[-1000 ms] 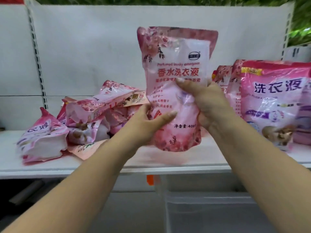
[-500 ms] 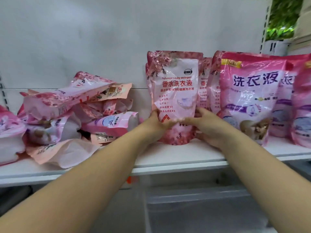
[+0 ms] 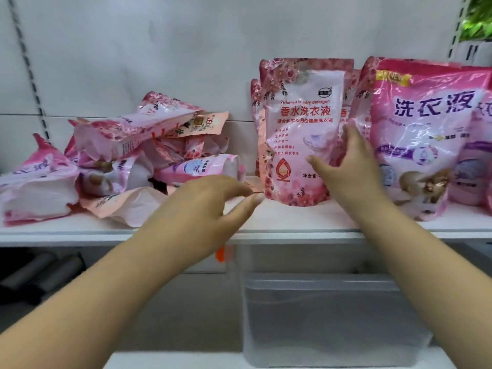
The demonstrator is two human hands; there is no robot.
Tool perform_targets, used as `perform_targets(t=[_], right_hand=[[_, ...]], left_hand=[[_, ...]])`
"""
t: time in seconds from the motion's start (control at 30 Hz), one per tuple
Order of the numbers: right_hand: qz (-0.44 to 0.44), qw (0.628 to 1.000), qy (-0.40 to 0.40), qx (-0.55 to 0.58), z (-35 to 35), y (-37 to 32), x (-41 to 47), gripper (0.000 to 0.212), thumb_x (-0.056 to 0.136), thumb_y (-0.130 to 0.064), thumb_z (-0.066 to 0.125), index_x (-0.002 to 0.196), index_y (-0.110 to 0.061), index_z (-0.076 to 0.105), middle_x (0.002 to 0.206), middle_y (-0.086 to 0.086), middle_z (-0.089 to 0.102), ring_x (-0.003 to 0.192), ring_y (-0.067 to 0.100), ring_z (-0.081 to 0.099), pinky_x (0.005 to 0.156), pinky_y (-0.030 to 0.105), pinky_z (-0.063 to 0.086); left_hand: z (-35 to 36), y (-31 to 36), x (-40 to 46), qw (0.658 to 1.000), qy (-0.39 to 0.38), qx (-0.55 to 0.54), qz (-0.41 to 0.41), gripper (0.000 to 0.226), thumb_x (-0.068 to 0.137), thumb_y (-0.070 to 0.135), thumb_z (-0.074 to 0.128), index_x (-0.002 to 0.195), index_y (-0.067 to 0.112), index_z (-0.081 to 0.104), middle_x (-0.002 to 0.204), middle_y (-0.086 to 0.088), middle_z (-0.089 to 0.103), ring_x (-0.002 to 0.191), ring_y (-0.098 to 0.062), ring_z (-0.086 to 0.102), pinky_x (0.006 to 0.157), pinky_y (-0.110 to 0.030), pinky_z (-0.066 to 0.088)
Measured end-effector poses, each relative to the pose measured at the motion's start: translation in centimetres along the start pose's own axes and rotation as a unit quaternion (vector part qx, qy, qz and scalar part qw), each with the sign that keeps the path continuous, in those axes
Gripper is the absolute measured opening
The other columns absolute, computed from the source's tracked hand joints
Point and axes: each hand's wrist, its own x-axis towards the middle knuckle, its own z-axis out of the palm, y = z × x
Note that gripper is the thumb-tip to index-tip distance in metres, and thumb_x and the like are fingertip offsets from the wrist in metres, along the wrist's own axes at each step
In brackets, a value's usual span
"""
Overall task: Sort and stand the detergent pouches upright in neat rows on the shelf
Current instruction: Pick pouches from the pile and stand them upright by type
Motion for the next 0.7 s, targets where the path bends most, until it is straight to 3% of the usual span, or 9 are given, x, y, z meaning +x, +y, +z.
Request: perform_targets(t=[0.07,0.1,0.2,0.27,0.4,0.53,0.63,0.7], right_hand=[[-0.074,0.997,0.015,-0.002,0.4,-1.4,-0.8,0.068,0.086,-0.036,0.06,0.142,-0.016,0.029,0.145,0.002,0.032,0.134,0.014,0.027,0.103,0.018,0.018],[-0.108,0.994,-0.002,-0.002,0.8,-2.4,-1.0,0.061,0.086,-0.035,0.059,0.139,-0.015,0.035,0.141,0.003,0.037,0.129,0.013,0.032,0.1,0.015,0.02],[-0.17,0.981,-0.093,0.02,3.1,-6.3,-0.7,0.049,0.086,-0.035,0.06,0.128,-0.012,0.05,0.13,0.003,0.049,0.119,0.013,0.042,0.089,0.014,0.027],[-0.174,0.968,-0.181,0.02,5.6,-8.4,0.3,0.055,0.083,-0.042,0.062,0.128,-0.012,0.05,0.129,0.002,0.05,0.117,0.014,0.046,0.085,0.018,0.031],[-0.091,0.949,-0.3,-0.034,10.2,-8.9,2.1,0.07,0.077,-0.054,0.064,0.132,-0.016,0.044,0.132,0.002,0.049,0.117,0.023,0.051,0.088,0.027,0.042],[-0.096,0.953,-0.275,-0.081,11.1,-8.1,2.3,0.058,0.083,-0.045,0.062,0.131,-0.015,0.049,0.128,0.008,0.054,0.113,0.024,0.052,0.083,0.027,0.041],[-0.1,0.973,-0.208,-0.002,10.7,-8.8,2.0,0.034,0.082,-0.039,0.066,0.106,-0.015,0.067,0.083,0.004,0.062,0.064,0.014,0.053,0.056,0.027,0.04],[-0.095,0.981,-0.159,0.056,10.4,-9.2,2.0,0.021,0.083,-0.031,0.067,0.097,-0.016,0.071,0.071,0.001,0.06,0.054,0.009,0.046,0.051,0.024,0.037]], left_hand=[[-2.5,-1.4,-1.2,0.995,0.086,0.053,0.002,0.057,0.078,0.063,0.033,0.101,0.025,0.069,0.092,0.018,0.057,0.086,0.0,0.05,0.067,-0.008,0.034],[-3.4,-2.4,-1.5,0.991,0.11,0.078,-0.024,0.056,0.077,0.063,0.034,0.102,0.025,0.068,0.094,0.017,0.057,0.088,-0.002,0.048,0.068,-0.014,0.034],[-3.9,-6.0,-2.0,0.979,0.09,0.144,-0.113,0.064,0.075,0.064,0.032,0.114,0.024,0.062,0.116,0.005,0.061,0.107,-0.015,0.05,0.082,-0.03,0.035],[-2.6,-7.9,-2.6,0.979,0.056,0.144,-0.13,0.077,0.07,0.07,0.024,0.122,0.023,0.056,0.125,0.0,0.059,0.114,-0.019,0.05,0.088,-0.031,0.037],[-0.9,-9.3,-3.4,0.979,0.078,0.117,-0.144,0.08,0.067,0.069,0.013,0.119,0.026,0.056,0.119,0.002,0.062,0.106,-0.02,0.054,0.075,-0.026,0.032],[-1.1,-9.5,-3.4,0.981,0.073,0.108,-0.146,0.079,0.066,0.069,0.01,0.116,0.029,0.056,0.116,0.005,0.062,0.104,-0.018,0.053,0.076,-0.028,0.036],[-1.0,-9.5,-3.5,0.981,0.072,0.114,-0.139,0.079,0.066,0.07,0.009,0.115,0.029,0.055,0.116,0.007,0.061,0.105,-0.016,0.052,0.074,-0.026,0.032],[-1.0,-9.6,-3.4,0.981,0.075,0.121,-0.135,0.077,0.068,0.069,0.008,0.114,0.029,0.054,0.115,0.007,0.061,0.104,-0.015,0.052,0.073,-0.025,0.03]])
